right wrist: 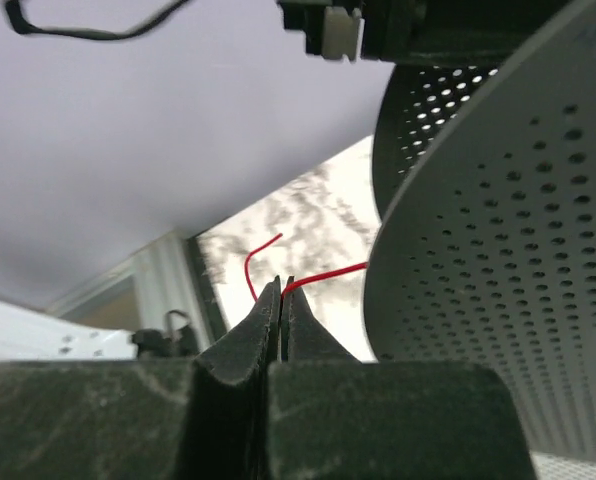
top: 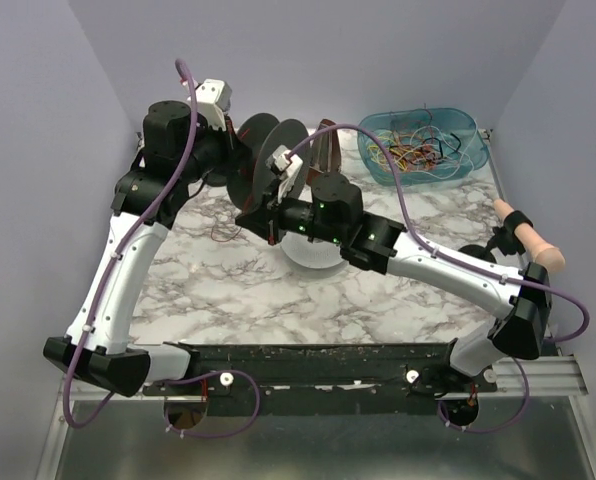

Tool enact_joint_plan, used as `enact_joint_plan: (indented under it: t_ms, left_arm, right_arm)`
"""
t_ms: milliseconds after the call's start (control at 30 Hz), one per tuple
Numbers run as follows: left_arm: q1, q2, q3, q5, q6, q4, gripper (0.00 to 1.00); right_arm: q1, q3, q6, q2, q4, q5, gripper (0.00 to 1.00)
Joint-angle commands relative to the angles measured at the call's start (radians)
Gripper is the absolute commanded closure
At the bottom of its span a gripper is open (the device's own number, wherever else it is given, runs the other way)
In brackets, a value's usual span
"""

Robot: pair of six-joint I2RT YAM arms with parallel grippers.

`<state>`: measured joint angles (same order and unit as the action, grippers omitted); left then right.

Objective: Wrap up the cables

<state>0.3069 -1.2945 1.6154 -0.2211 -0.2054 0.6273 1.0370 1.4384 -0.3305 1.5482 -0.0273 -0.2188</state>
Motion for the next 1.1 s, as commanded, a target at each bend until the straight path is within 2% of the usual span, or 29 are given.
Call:
enact_joint_plan:
  t_ms: [0, 167, 300, 467, 633, 900, 1000, 1067]
  left_arm:
    - [-0.032, -0.042, 0.07, -0.124, -0.225, -0.153, 1.0]
    - [-0.063, -0.046, 0.119, -0.198, -0.275, -0.14, 1.0]
    - [-0.077, -0.045, 0.176, -0.205, -0.256, -0.112, 1.0]
    - [-0.094, -0.061, 0.25, -0.25, -0.243, -0.1, 1.0]
    - [-0.094, -0.068, 0.296, -0.282, -0.238, -0.089, 1.0]
    - [-0.094, -0.051, 0.307, -0.357, -0.206, -0.063, 1.0]
    - [-0.094, -0.045, 0.314, -0.411, -0.193, -0.046, 1.0]
    - [-0.094, -0.037, 0.314, -0.426, -0.175, -0.029, 1.0]
  right_arm:
    - [0.083, -0.053, 0.142, -0.007, 0.038, 0.212, 0.99]
    - [0.083, -0.171, 0.137, -0.037, -0.074, 0.409, 0.99]
    - [0.078, -0.234, 0.124, -0.082, -0.118, 0.443, 0.98]
    - [0.034, -0.353, -0.008, -0.12, -0.207, 0.371, 0.94]
    - [-0.046, -0.525, -0.134, -0.168, -0.414, 0.297, 0.91]
    - [-0.115, -0.587, -0.094, -0.234, -0.494, 0.248, 0.9]
    - [-0.169, -0.666, -0.099, -0.267, -0.59, 0.225, 0.99]
    - [-0.201, -0.723, -0.1, -0.292, -0.666, 0.184, 0.99]
